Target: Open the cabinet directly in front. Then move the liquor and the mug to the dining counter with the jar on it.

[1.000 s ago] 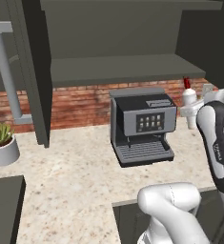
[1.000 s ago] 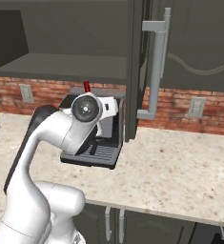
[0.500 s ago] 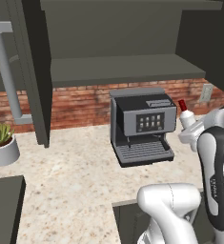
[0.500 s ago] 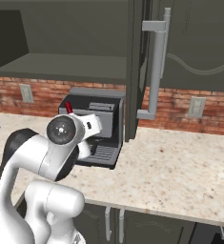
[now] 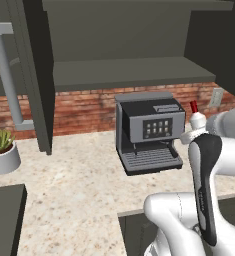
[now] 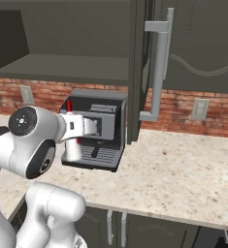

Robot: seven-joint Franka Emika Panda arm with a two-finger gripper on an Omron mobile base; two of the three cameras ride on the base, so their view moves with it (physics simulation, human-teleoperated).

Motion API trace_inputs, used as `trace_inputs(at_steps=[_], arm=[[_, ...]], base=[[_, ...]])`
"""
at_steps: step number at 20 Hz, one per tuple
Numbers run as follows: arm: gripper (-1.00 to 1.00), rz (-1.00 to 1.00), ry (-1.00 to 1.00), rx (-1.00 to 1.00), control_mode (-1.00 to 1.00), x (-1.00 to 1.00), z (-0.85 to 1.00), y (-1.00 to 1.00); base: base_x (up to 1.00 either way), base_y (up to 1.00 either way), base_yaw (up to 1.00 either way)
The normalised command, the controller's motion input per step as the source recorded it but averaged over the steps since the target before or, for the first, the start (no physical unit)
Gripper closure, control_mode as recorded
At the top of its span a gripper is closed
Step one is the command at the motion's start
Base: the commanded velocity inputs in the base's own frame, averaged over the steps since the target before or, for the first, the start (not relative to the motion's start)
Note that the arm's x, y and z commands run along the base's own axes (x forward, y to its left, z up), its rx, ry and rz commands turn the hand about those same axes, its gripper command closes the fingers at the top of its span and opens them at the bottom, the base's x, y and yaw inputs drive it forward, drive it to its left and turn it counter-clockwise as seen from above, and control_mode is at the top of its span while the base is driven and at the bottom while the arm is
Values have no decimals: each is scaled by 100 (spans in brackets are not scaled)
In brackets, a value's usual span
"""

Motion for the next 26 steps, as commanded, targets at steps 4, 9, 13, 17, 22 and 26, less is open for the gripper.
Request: trace_inputs(at_steps=[4,9,13,17,22,26], arm=[[100,-1,-11,2,-100,-4,0,-4],[100,0,-44,14,-100,-22,0,-17],[100,0,-4,0,-100,0,0,0],[100,0,2,-1,100,-19,-7,0],[100,0,0,0,100,0,0,0],[100,0,0,0,100,0,0,0]], base=[[0,0,0],[0,0,0],[0,0,0],[-16,-1,0],[-75,-7,0],[-34,-30,-9]])
